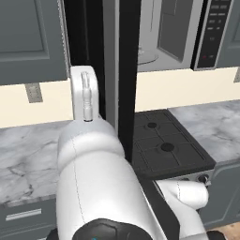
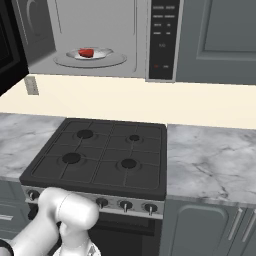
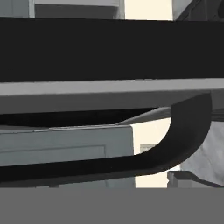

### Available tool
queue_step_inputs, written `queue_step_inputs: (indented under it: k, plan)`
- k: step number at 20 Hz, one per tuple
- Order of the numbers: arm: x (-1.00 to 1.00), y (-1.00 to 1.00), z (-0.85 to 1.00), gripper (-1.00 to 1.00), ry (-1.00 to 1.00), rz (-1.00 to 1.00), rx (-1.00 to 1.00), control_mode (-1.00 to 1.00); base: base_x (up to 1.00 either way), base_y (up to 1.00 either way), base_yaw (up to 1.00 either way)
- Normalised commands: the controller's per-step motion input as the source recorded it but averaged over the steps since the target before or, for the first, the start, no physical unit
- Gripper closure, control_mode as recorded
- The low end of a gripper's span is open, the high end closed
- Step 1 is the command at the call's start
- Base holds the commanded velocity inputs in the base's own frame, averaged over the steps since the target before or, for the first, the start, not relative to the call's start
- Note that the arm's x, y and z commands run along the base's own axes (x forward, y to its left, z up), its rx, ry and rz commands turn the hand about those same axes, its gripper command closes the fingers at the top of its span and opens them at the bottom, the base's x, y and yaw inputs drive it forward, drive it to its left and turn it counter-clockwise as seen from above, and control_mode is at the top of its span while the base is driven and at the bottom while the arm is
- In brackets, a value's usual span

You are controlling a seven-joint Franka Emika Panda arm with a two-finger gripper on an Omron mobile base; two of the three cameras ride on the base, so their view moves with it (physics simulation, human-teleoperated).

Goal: Transport the steak from the fridge to the microwave and turn on the microwave.

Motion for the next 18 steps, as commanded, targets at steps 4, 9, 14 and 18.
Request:
queue_step_inputs:
  k: [4, 9, 14, 18]
  plan:
    - [0.31, -0.42, 0.02, -1.0, 0.04, -0.24, 0.07, -1.0, 0.0, 0.0, 0.0]
    - [0.25, -0.5, 0.04, -1.0, 0.02, -0.25, 0.06, -1.0, 0.0, 0.0, 0.0]
    - [0.25, -0.52, 0.06, -1.0, 0.03, -0.22, 0.06, -1.0, 0.0, 0.0, 0.0]
    - [0.27, -0.52, 0.06, -1.0, 0.05, -0.19, 0.08, -1.0, 0.0, 0.0, 0.0]
